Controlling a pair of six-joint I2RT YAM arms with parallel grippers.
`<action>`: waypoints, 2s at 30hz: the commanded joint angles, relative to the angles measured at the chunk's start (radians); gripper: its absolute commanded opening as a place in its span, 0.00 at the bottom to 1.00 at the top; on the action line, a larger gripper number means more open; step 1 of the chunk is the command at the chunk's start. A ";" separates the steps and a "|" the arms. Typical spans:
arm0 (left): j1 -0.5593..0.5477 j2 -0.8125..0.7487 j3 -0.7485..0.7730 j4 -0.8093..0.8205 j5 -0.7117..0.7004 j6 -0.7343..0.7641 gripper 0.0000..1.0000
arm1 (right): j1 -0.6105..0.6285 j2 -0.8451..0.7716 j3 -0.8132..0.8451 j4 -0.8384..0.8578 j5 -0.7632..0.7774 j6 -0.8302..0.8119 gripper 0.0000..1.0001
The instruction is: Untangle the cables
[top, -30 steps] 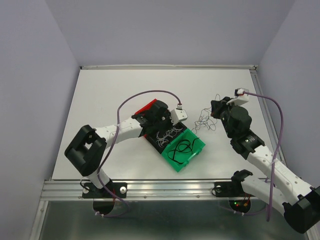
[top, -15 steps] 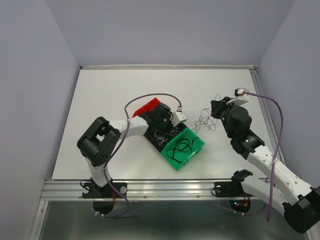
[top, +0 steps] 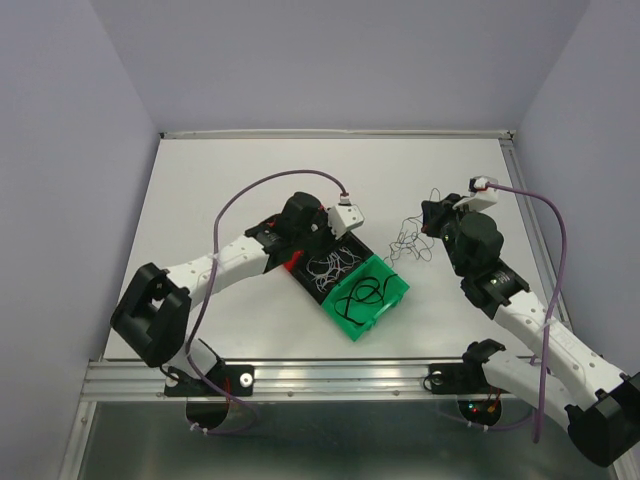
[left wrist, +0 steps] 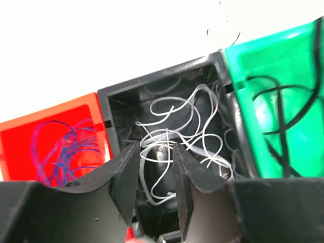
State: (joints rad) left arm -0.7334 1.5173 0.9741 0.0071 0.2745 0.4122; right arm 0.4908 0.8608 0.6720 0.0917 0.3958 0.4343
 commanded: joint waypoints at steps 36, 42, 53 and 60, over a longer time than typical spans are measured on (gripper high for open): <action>0.008 -0.529 -0.086 0.206 0.006 -0.058 0.77 | -0.003 0.185 0.758 -0.182 -0.695 0.009 0.01; 0.009 -0.569 -0.132 0.189 -0.017 -0.050 0.78 | -0.003 0.199 0.824 -0.185 -0.790 0.070 0.00; 0.034 -0.638 -0.184 0.183 -0.050 -0.058 0.77 | -0.003 0.104 0.698 -0.195 -0.940 0.173 0.01; 0.038 -0.635 -0.184 0.179 -0.050 -0.066 0.77 | -0.003 -0.005 0.513 -0.199 -0.950 0.192 0.01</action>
State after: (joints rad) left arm -0.6983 0.8822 0.7910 0.1528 0.2317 0.3580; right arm 0.4908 0.8948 1.2873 -0.1192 -0.5262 0.6029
